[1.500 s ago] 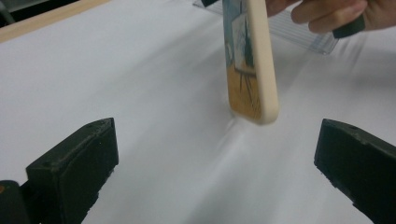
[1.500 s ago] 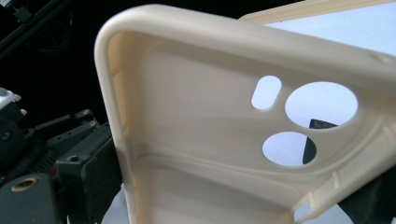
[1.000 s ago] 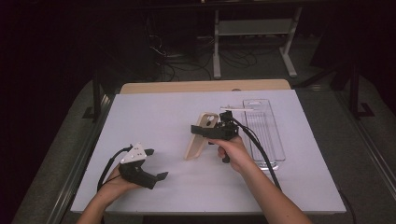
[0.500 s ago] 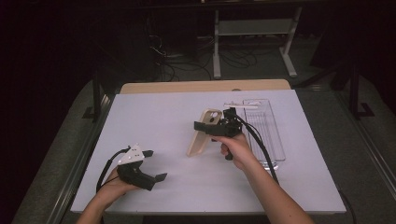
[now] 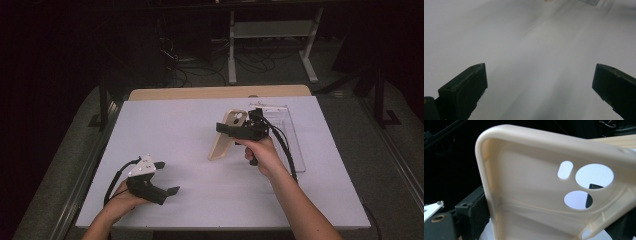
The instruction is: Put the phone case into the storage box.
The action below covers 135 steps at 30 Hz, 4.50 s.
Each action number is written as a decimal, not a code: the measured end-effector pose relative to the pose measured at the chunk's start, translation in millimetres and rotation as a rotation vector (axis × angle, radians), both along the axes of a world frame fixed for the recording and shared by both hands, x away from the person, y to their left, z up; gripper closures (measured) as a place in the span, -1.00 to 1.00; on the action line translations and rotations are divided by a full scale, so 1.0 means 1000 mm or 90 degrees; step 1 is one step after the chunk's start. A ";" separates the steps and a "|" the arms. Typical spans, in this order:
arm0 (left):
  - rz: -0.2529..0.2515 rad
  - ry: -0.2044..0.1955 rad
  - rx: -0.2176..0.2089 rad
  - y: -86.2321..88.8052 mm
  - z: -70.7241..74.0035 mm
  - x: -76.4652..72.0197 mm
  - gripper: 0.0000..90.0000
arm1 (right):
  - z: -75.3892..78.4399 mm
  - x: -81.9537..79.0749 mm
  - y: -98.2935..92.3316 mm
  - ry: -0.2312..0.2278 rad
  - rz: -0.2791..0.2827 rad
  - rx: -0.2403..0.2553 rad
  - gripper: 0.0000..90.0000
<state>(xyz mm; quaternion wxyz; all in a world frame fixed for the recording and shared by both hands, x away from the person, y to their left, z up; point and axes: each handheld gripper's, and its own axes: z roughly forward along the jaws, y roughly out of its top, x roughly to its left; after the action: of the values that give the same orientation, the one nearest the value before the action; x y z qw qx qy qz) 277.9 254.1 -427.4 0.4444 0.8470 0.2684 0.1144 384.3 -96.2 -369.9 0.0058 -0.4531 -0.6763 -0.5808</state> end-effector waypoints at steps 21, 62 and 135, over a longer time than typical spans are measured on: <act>-0.003 0.010 0.004 0.000 0.001 0.000 -1.00 | 0.034 0.015 -0.040 -0.021 -0.064 -0.026 -0.80; -0.001 0.016 -0.027 -0.002 0.002 -0.002 -1.00 | 0.077 0.045 -0.110 -0.020 -0.224 -0.224 -0.79; -0.016 0.029 -0.021 -0.008 0.001 -0.003 -1.00 | 0.003 0.126 -0.087 0.086 -0.319 -0.434 -0.80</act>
<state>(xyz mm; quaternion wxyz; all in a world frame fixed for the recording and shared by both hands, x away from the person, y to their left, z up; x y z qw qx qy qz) 274.9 246.6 -426.9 0.4539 0.8451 0.2693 0.0852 510.5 -183.1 -367.0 -0.2415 -0.6161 -0.6969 -0.2764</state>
